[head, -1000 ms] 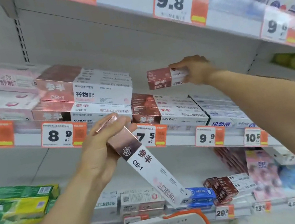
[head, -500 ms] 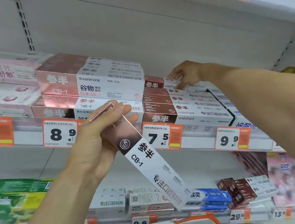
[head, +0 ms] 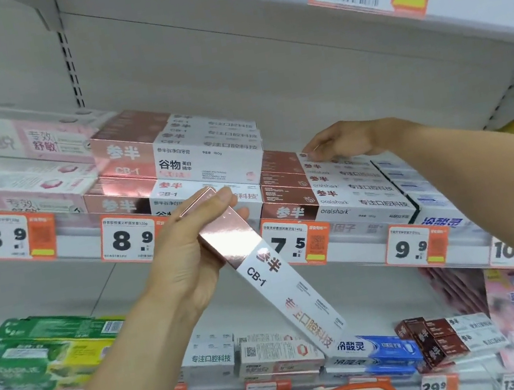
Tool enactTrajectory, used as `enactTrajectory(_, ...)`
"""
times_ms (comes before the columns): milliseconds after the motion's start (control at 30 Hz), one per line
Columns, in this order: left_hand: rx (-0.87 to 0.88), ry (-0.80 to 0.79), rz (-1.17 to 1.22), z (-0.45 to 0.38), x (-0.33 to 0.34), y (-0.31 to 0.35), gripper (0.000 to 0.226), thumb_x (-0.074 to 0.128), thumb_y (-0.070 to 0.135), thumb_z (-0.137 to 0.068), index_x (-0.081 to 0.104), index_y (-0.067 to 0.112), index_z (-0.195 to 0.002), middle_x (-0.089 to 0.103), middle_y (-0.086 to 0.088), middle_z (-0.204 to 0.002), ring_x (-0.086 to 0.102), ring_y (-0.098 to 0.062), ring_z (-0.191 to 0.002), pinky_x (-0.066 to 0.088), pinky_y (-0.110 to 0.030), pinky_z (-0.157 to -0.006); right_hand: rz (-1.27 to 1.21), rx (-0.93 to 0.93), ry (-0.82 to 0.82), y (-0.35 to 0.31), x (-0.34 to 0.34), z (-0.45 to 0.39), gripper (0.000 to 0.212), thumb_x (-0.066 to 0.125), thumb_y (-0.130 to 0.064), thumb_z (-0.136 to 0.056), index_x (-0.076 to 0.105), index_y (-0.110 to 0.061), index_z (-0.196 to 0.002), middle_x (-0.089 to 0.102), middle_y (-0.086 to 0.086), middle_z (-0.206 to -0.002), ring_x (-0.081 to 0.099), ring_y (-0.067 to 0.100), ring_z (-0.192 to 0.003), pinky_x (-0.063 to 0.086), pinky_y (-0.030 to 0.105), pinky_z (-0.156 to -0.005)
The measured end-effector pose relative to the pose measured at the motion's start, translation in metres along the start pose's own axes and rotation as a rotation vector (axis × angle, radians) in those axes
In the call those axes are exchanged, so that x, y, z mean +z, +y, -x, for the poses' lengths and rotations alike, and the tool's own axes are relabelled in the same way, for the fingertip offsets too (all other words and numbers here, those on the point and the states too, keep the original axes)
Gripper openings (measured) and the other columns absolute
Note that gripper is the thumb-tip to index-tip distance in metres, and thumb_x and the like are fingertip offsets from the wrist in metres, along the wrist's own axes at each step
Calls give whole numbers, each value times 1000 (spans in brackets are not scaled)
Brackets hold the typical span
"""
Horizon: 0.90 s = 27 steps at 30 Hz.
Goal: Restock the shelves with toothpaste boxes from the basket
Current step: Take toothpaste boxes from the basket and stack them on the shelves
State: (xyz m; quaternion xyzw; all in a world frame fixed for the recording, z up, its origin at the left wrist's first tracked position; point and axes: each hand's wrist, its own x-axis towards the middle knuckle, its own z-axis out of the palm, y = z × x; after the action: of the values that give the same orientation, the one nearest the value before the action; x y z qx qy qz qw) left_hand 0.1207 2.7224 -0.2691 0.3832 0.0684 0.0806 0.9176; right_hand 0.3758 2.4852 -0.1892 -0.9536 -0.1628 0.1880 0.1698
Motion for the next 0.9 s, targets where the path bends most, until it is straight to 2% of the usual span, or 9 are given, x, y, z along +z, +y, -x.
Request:
enactTrajectory(67,-9,9,-3,0,1,2,56,82,22,-53,67,10,-105,73,-10,-95,75,-25,-83,62,-39,-67,3,-90,183,-12,6,13,39,58,-48,-97,59,-31,-133,60,-11,-132,55,17,-126,38,38,-112)
enactTrajectory(167,-2,21,2,-1,0,6,47,83,22,-55,69,12,-98,71,-6,-89,73,-23,-82,61,-39,-69,-72,-270,411,-38,15,50,35,51,-45,-101,62,-25,-127,64,-10,-119,61,13,-111,48,28,-89)
enactTrajectory(233,8,37,2,-2,-1,8,42,83,24,-56,70,15,-96,70,-5,-87,72,-23,-85,58,-41,-77,31,-333,395,-52,19,78,31,51,-45,-100,65,-27,-121,66,-10,-114,63,10,-104,49,29,-85)
enactTrajectory(333,23,64,18,-3,-2,9,38,84,25,-55,71,19,-90,70,-4,-86,69,-26,-91,53,-44,-85,122,-305,257,-63,25,115,31,58,-49,-94,67,-30,-116,69,-12,-114,66,11,-105,52,40,-98)
enactTrajectory(500,114,165,134,3,2,15,60,86,27,-53,68,15,-109,70,-5,-92,71,-27,-93,56,-42,-85,69,-407,-4,-91,81,166,83,77,-63,-68,46,-36,-140,65,-17,-122,65,1,-106,52,23,-91)
enactTrajectory(600,177,151,163,6,4,20,44,82,27,-60,67,15,-99,69,-4,-87,69,-21,-80,53,-35,-75,319,-565,179,-104,115,170,92,83,-59,-68,33,-43,-145,53,-30,-120,56,-5,-99,46,11,-81)
enactTrajectory(700,251,102,175,5,-5,34,57,83,25,-75,62,-1,-121,70,-15,-115,69,-31,-106,58,-42,-86,219,-671,355,-114,118,161,81,82,-42,-74,37,-44,-141,58,-21,-116,59,3,-94,52,24,-79)
enactTrajectory(767,351,70,64,4,-15,47,75,80,33,-79,49,-6,-134,64,-22,-129,64,-36,-117,57,-46,-91,90,-722,405,-121,112,152,70,83,-31,-76,48,-40,-136,64,-13,-115,61,7,-93,52,28,-81)
enactTrajectory(900,573,315,-647,2,-42,59,87,83,47,-75,37,23,-145,54,6,-135,54,-5,-123,44,-28,-104,35,-780,506,-147,92,129,50,80,-18,-82,63,-27,-127,68,-17,-118,63,-1,-98,48,14,-84)
